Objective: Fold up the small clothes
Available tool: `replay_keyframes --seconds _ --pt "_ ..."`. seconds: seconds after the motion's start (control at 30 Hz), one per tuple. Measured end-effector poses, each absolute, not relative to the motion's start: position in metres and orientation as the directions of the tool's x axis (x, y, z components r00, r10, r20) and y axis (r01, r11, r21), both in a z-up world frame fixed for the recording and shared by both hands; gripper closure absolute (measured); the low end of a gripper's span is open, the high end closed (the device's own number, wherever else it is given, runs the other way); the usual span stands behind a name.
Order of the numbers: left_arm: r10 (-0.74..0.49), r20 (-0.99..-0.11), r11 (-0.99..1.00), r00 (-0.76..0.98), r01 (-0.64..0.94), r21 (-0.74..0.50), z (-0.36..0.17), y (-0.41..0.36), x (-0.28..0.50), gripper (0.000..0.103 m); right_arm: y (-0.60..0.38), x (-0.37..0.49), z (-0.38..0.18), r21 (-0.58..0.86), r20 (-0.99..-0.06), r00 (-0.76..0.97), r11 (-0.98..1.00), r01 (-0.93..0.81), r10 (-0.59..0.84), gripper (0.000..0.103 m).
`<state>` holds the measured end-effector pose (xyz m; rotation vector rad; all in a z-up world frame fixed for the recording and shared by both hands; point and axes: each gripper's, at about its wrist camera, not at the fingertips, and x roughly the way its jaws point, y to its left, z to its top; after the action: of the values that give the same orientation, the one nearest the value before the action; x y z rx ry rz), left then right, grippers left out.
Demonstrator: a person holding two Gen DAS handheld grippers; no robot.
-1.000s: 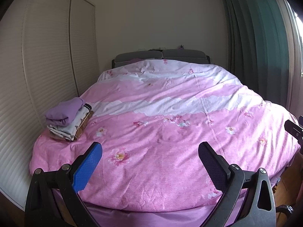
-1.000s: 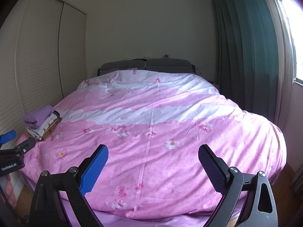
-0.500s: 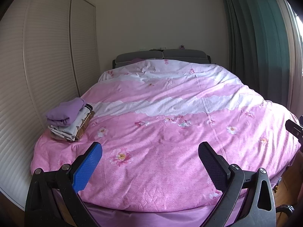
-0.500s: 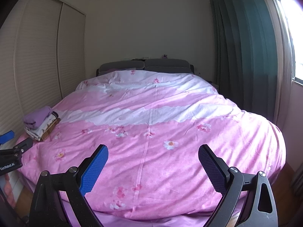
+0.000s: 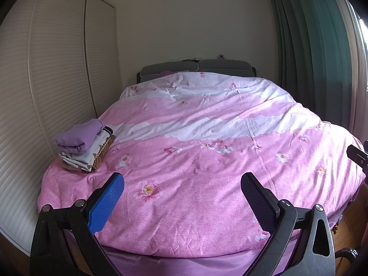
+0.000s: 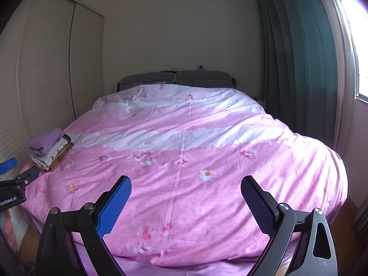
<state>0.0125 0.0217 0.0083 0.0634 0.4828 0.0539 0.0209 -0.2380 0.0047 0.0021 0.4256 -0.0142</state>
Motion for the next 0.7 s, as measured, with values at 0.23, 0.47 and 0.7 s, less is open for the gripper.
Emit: replay_keyframes --seconds 0.23,0.47,0.7 --pt "0.065 -0.463 0.997 0.884 -0.035 0.074 0.0064 0.0243 0.0129 0.000 -0.2370 0.0204 0.0041 0.004 -0.416 0.909 1.000 0.016 -0.013 0.006" --pt "0.064 -0.464 0.997 0.884 -0.033 0.074 0.0065 0.0241 0.0133 0.000 -0.2361 0.0206 0.0032 0.005 -0.417 0.909 1.000 0.016 -0.012 0.006" --pt "0.065 -0.464 0.997 0.884 -0.033 0.075 0.0062 0.0237 0.0131 0.000 -0.2373 0.0208 0.0036 0.008 -0.417 0.909 1.000 0.016 -0.011 0.006"
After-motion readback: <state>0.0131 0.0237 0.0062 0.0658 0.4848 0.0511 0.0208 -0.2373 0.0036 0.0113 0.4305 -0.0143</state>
